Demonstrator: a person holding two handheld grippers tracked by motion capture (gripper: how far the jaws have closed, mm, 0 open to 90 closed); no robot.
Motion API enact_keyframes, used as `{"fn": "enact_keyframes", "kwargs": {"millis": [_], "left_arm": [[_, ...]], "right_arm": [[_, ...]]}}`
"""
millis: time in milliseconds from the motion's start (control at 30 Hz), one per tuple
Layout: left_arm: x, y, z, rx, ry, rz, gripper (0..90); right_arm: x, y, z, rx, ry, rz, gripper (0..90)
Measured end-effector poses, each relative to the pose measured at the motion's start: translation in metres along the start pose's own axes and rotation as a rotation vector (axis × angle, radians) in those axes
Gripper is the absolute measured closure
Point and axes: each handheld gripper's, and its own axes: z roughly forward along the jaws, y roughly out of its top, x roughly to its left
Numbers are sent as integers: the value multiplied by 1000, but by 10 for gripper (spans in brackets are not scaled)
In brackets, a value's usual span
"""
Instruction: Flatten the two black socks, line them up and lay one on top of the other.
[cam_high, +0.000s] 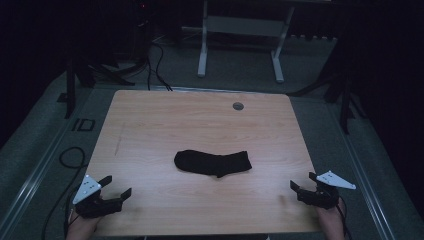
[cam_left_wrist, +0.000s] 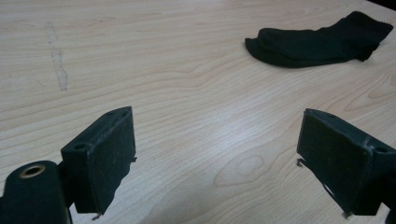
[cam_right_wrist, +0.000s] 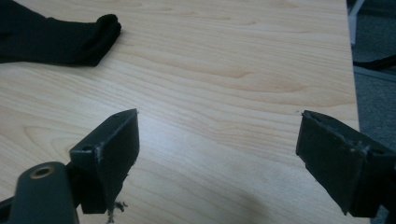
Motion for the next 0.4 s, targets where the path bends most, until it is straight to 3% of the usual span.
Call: {"fn": "enact_keyframes", "kwargs": {"millis": [400], "left_arm": [[-1,-1,2,3,-6,7,121]], "right_arm": [[-3,-1,1,8,-8,8,133]]}}
